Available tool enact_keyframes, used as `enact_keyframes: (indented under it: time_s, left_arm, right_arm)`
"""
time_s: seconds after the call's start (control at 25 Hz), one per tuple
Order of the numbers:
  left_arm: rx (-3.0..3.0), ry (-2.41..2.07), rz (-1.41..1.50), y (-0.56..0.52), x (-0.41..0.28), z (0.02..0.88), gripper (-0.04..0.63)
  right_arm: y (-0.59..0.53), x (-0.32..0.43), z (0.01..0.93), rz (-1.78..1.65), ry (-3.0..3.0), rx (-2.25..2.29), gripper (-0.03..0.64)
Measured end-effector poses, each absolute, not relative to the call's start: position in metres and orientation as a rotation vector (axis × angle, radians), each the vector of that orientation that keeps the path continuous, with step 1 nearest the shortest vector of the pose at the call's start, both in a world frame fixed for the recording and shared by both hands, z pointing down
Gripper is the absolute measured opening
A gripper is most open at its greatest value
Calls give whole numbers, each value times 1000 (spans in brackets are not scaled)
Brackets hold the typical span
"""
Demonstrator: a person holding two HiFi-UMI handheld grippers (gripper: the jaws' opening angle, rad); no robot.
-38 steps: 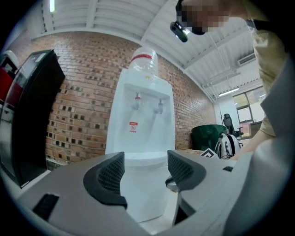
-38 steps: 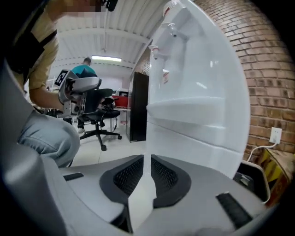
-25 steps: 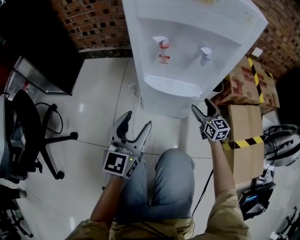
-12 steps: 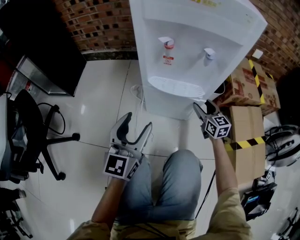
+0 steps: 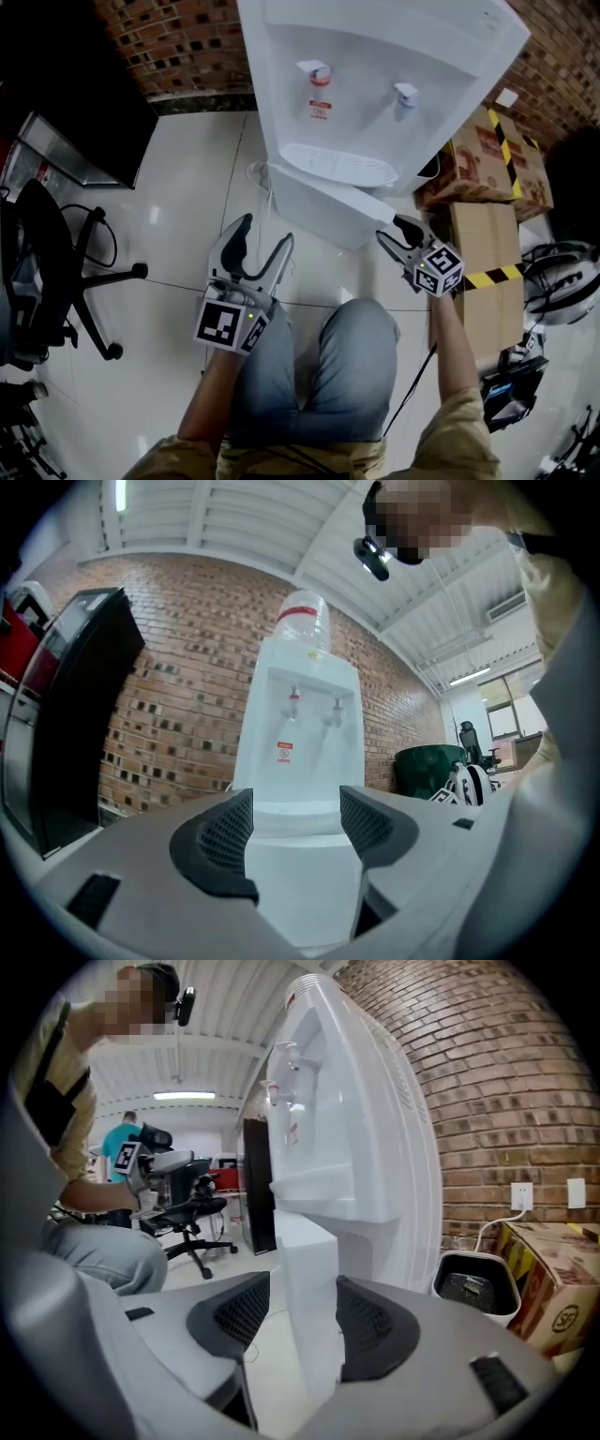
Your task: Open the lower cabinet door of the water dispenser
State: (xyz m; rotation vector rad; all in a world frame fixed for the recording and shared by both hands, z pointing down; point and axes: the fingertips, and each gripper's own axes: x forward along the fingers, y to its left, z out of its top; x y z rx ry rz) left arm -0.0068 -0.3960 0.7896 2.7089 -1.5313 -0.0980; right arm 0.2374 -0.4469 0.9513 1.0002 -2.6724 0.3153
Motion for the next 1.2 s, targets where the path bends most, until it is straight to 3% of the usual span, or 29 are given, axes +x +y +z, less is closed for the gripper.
enact_keyframes:
  time_s: [0.24,0.32,0.64,1.04,1.2]
  left_arm:
    - [2673,-1590,-133,-402,-19,782,284]
    - [2662,-1605,-128,-400,-24,781,284]
    - [2579,-1744,-137,-384,-71,768,279]
    - [2463,-1920,-62,-366,-123,771,276]
    - [2430,-1987,-62,-353,-143,763,276]
  right_arm:
    - [-412,190,942,204,-2758,666,198]
    - [-398,169,939,132,-2745,546,244]
    - [-348,84,938,101,-2664,210,320]
    - [-333,-18,950,280,-2510,181,388]
    - [-336,-74,950,429,-2642,337,339]
